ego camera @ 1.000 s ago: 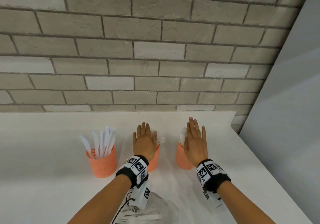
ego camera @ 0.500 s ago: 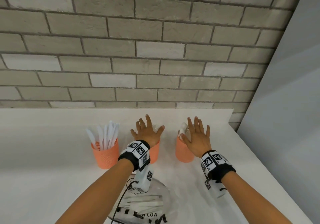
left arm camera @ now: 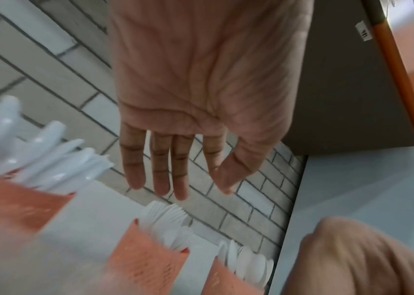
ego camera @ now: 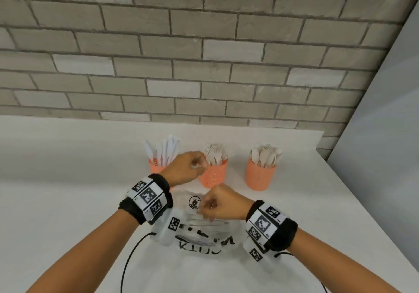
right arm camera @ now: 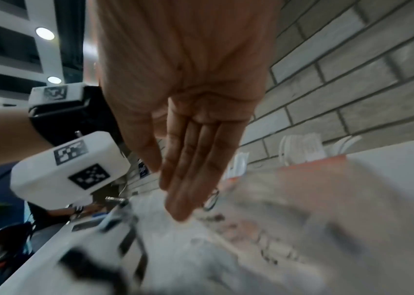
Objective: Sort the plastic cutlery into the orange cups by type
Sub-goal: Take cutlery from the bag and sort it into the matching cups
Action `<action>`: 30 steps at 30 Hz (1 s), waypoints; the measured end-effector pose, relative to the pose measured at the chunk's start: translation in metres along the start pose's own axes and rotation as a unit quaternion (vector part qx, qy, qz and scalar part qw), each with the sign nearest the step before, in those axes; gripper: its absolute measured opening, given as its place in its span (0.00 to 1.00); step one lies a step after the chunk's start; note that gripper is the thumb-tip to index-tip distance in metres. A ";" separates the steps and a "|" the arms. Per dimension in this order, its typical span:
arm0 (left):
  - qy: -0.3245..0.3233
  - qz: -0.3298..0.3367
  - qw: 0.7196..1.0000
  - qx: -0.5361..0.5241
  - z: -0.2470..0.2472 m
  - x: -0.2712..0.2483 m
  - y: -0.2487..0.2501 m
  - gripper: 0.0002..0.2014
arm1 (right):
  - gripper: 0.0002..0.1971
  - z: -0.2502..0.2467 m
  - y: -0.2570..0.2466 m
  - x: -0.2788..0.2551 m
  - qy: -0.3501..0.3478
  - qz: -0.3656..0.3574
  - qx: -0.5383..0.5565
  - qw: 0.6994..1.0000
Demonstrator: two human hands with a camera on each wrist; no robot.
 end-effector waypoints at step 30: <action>-0.056 -0.156 0.985 0.051 0.068 -0.098 -0.079 0.39 | 0.30 0.076 0.061 0.020 -0.053 0.199 -0.262 0.943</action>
Point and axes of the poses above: each hand's wrist, its own x-axis towards the middle knuckle, its own z-axis out of the palm, y = z × x, the point moved 7 cm from there along x, towards the middle knuckle, and after that the axes turned 5 degrees about x, right-handed, at the moved point
